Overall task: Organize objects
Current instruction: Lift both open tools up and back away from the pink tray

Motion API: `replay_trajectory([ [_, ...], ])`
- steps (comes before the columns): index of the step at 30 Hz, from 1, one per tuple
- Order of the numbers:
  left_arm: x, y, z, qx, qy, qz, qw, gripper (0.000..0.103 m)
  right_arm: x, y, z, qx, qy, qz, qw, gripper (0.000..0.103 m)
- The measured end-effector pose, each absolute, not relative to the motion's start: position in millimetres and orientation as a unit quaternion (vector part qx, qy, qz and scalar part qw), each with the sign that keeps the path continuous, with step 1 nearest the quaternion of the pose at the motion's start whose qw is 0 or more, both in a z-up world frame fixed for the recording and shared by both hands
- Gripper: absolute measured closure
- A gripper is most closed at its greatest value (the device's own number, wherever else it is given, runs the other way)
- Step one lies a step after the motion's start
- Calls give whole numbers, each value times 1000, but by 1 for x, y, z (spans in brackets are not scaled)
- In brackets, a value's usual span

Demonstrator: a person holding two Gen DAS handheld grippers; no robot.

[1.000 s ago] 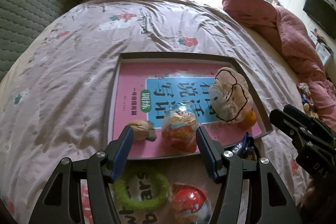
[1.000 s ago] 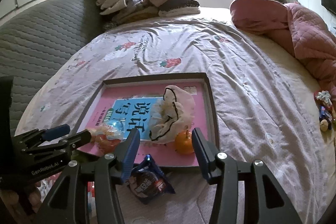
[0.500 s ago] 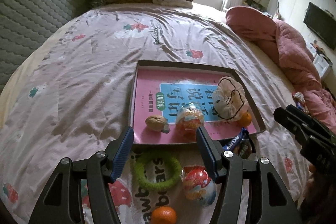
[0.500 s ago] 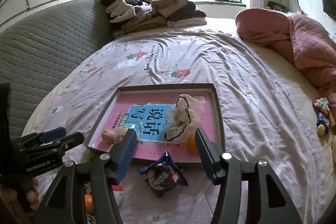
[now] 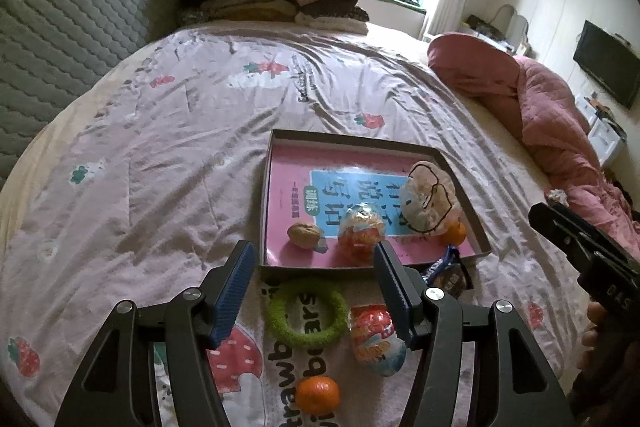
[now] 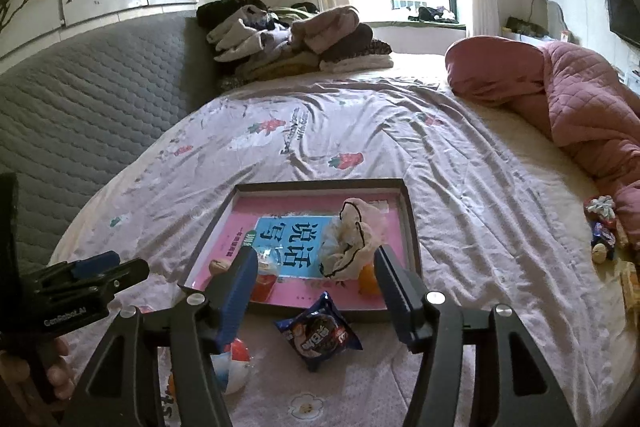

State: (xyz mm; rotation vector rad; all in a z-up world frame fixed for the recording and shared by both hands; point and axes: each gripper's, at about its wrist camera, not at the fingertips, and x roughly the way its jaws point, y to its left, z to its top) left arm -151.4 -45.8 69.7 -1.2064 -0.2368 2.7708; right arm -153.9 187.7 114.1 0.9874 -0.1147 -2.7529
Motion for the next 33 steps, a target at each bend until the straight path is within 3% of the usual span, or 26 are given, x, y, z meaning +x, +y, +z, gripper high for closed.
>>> replay_trajectory([
  [33,-118,-29,46,-411,-58,908,54,40,-123,171,106,332,-26,-933,135,35],
])
